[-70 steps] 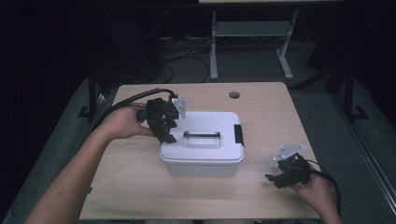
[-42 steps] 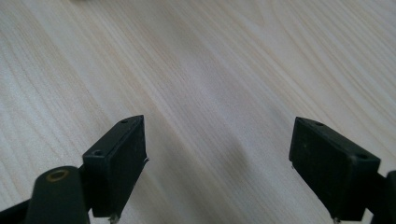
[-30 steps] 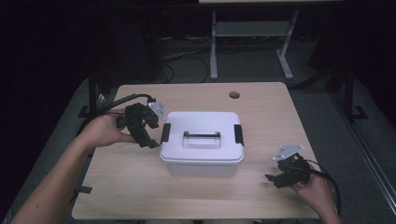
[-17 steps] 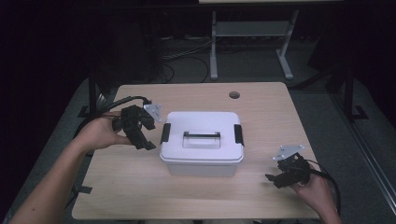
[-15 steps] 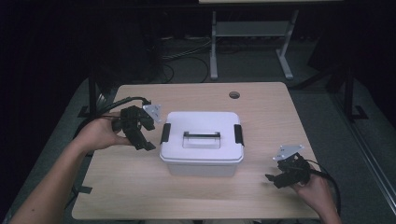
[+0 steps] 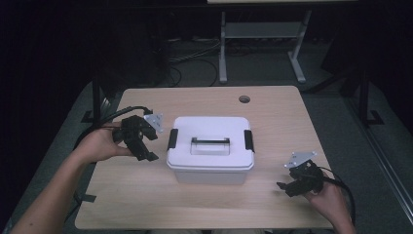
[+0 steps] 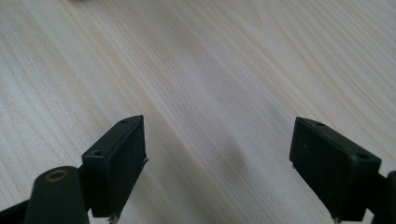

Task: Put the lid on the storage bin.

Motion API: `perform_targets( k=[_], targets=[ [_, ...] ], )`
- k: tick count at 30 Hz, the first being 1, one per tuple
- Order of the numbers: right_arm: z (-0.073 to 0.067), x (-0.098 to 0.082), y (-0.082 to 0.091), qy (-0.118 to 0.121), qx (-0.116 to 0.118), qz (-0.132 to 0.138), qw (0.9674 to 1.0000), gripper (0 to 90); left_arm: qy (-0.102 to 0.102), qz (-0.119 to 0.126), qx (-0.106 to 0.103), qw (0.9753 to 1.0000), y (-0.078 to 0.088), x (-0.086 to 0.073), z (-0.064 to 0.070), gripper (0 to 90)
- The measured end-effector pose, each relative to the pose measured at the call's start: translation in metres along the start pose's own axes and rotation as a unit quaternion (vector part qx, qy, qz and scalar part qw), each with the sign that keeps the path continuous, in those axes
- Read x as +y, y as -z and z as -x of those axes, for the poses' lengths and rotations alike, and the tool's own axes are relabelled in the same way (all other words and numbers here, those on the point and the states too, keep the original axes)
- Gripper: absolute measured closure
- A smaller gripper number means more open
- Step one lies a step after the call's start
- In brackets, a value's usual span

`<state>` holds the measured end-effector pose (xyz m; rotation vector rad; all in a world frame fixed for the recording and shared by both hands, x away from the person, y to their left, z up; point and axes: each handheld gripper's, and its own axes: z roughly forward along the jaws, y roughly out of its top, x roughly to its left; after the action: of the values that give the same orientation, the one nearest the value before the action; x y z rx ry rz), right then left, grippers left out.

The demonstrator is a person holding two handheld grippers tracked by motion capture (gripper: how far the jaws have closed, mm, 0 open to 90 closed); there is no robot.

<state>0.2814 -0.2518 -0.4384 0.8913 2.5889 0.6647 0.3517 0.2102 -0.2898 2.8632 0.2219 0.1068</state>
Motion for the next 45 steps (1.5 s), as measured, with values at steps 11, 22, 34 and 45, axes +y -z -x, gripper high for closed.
perform_targets(
  k=[11, 22, 34, 45],
  targets=[
    [-0.001, 0.000, -0.001, 0.000, 0.000, -0.003, 1.0000, 18.0, 0.003, 0.003, -0.003, 1.0000, -0.005, -0.012, 0.003, 29.0],
    [-0.002, 0.000, -0.002, 0.001, 0.000, -0.004, 1.0000, 17.9, 0.011, 0.005, -0.006, 0.9999, -0.013, -0.022, 0.005, 28.9],
    [-0.002, -0.001, -0.001, 0.002, -0.001, -0.004, 1.0000, 17.8, 0.018, 0.010, -0.012, 0.9997, -0.026, -0.036, 0.009, 28.7],
    [-0.002, -0.001, 0.000, 0.003, -0.002, -0.005, 1.0000, 17.8, 0.020, -0.003, -0.014, 0.9997, -0.039, -0.044, 0.012, 28.7]
  ],
)
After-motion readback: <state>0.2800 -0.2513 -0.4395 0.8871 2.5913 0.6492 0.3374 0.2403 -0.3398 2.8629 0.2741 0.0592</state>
